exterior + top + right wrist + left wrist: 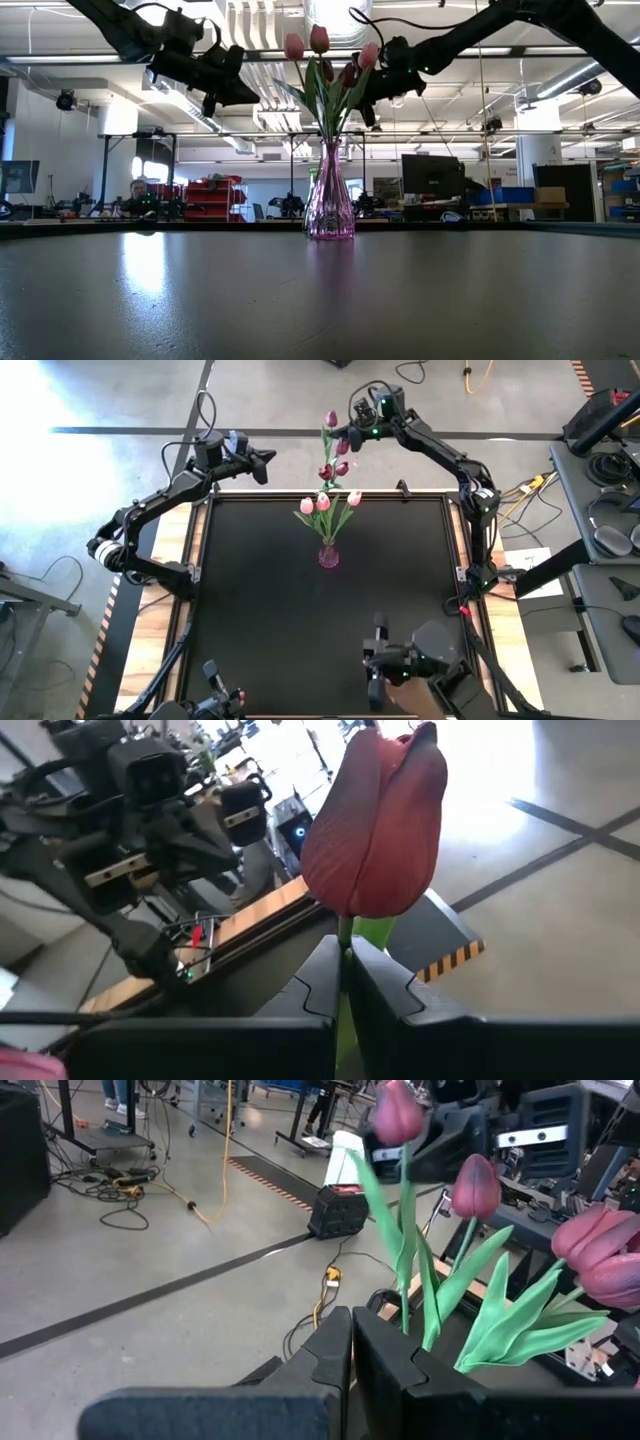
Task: Sort flowers into vase by color
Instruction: Put the red tulip into the green vase
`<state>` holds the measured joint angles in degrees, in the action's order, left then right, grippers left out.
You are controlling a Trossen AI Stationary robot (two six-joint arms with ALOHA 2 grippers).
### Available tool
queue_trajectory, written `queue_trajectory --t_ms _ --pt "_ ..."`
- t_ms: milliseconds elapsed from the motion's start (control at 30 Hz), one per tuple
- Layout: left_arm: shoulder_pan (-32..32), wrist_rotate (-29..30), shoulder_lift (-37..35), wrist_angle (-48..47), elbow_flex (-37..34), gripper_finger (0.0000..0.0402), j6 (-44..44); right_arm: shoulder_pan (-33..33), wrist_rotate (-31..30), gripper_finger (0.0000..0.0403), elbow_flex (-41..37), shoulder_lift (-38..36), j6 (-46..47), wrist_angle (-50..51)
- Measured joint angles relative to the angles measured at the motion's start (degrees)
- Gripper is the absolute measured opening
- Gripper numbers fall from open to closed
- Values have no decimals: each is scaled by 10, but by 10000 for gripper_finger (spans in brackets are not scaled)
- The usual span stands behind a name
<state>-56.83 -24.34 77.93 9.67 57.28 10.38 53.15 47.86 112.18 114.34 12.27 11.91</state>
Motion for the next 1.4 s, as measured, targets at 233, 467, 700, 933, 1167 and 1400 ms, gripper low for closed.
queue_trajectory --t_ms 233,467,700,933,1167,1400 --pt "1 0 0 -4 0 0 0 -8 10 12 0 -25 -61 -3" --pt "1 0 0 -5 -1 0 -4 -18 32 13 -1 -26 -107 9" --pt "1 0 0 -8 -1 0 -4 -26 31 16 -2 -26 -122 15" --pt "1 0 0 -8 -1 0 -5 -30 30 59 -2 -26 -124 22" --pt "2 0 0 -9 -1 0 -8 -39 31 70 -2 -31 -161 62" --pt "6 0 0 -11 -1 0 -8 -55 30 85 15 -38 -189 101"
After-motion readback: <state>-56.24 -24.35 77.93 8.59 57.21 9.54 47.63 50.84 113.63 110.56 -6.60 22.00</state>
